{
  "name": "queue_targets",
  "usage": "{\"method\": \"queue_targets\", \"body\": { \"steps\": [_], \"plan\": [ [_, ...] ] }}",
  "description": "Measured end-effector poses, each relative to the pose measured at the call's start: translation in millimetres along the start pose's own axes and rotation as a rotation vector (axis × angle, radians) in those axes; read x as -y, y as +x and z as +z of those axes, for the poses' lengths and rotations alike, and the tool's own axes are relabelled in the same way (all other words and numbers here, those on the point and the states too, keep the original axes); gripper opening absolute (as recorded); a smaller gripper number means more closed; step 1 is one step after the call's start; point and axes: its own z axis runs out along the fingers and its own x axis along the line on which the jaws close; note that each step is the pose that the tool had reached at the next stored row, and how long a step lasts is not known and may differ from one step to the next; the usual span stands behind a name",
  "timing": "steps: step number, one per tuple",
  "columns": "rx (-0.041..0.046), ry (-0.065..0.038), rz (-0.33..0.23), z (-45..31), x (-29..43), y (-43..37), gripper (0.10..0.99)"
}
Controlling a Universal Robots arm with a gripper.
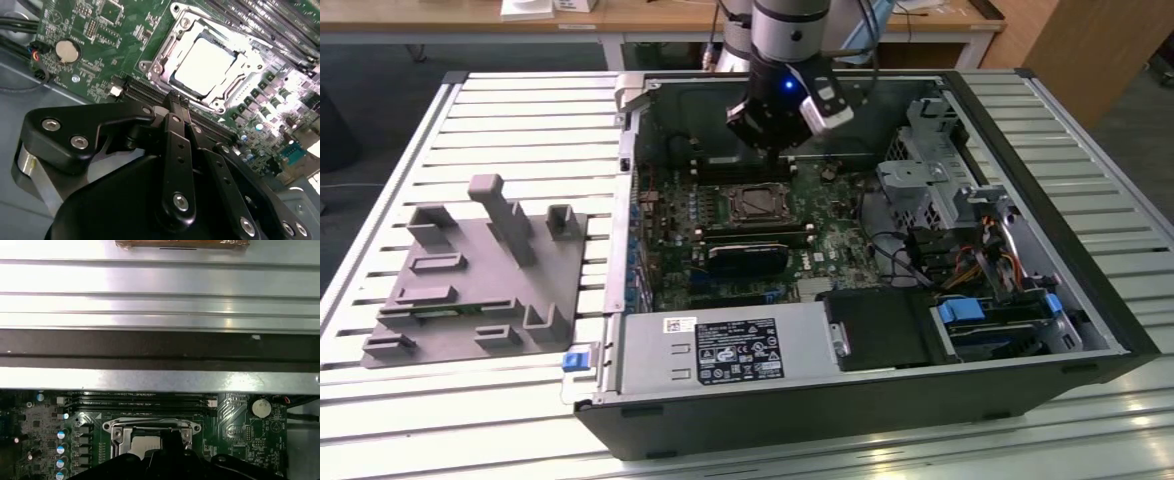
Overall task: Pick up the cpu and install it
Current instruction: 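Install the second cpu locking lever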
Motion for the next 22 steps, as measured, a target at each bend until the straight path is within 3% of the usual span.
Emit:
{"method": "queue_targets", "body": {
  "steps": [16,20,22],
  "plan": [
    [-0.0008,0.001,0.0,1.1,24.4,-0.1,0.106],
    [-0.0014,0.032,0.0,1.2,25.4,-0.1,0.106],
    [-0.002,0.038,0.0,1.3,27.1,-0.1,0.106]
  ]
}}
